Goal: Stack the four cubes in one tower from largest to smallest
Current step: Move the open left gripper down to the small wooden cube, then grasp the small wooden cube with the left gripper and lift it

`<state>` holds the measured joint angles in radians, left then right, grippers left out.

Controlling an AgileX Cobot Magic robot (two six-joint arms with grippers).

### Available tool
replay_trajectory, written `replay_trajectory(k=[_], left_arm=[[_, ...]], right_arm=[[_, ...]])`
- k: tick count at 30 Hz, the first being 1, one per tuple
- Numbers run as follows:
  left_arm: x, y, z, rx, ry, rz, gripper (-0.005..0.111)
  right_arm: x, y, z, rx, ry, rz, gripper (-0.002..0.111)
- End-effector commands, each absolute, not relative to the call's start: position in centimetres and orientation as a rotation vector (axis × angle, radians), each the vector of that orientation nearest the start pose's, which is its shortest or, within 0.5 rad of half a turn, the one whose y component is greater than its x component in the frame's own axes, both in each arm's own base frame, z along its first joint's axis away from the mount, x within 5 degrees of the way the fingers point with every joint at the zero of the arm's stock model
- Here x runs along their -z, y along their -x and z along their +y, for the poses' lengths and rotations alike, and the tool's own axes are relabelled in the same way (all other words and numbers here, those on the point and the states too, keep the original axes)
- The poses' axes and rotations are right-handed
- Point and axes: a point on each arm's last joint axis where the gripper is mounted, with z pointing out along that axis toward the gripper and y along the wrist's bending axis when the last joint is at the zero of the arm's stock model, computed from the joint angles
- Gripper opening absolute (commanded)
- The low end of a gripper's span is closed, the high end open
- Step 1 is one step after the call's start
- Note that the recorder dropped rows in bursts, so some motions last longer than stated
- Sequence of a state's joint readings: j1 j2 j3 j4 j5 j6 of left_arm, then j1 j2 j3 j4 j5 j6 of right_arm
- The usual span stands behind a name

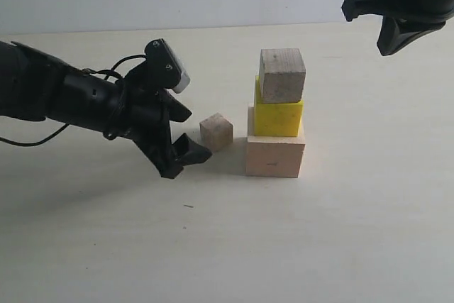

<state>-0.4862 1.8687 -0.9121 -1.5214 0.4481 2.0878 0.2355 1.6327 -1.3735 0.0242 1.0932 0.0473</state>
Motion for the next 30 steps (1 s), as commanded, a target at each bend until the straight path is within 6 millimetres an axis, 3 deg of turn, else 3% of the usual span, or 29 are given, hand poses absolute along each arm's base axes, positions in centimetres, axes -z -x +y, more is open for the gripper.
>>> replay_trajectory(k=[1, 10, 30], left_arm=[[-13.3, -30.7, -20.8, 0.519, -1.348, 1.981, 0.077], [-11.3, -32.0, -21.6, 0.546, -1.325, 2.018, 0.077], [-10.5, -32.8, -22.0, 0.553, -1.298, 2.036, 0.073]], right_arm=[[-30.2, -32.1, 7.7, -0.093, 0.239, 2.806, 0.000], [-30.5, -31.9, 7.6, -0.094, 0.239, 2.800, 0.000], [-30.7, -31.7, 7.6, -0.095, 0.236, 2.800, 0.000]])
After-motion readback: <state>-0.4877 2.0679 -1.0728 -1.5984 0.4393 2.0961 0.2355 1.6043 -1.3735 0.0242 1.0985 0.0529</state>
